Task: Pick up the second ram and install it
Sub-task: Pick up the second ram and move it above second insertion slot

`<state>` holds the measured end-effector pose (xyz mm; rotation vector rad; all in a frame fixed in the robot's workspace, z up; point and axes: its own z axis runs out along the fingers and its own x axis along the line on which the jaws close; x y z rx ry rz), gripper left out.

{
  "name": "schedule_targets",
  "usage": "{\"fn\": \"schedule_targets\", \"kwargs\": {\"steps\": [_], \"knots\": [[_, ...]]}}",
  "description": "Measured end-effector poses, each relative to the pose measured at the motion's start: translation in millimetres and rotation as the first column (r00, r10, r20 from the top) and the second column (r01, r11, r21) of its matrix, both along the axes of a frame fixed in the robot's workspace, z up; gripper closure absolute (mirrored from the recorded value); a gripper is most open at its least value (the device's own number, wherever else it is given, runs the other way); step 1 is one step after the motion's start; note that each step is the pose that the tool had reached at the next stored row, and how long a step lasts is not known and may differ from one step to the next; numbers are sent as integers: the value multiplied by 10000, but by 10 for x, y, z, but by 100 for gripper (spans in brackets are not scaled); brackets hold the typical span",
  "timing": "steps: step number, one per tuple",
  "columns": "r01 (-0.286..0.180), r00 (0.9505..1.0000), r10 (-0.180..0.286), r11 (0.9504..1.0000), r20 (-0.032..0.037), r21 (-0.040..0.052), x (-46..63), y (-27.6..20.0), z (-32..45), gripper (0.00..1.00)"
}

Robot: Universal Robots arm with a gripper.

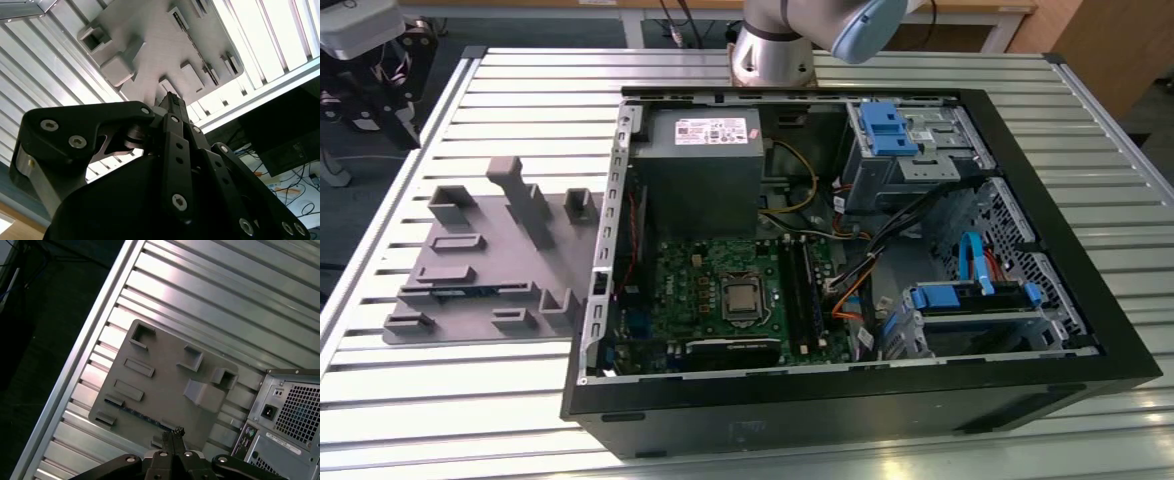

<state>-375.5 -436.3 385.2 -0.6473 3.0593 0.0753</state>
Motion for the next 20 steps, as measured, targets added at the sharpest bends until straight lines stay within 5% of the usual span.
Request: {"fn": "schedule_targets", "kwargs": {"steps": [20], "knots": [[-195, 9998, 195, 9998, 0, -1, 0, 0, 0, 89]]}}
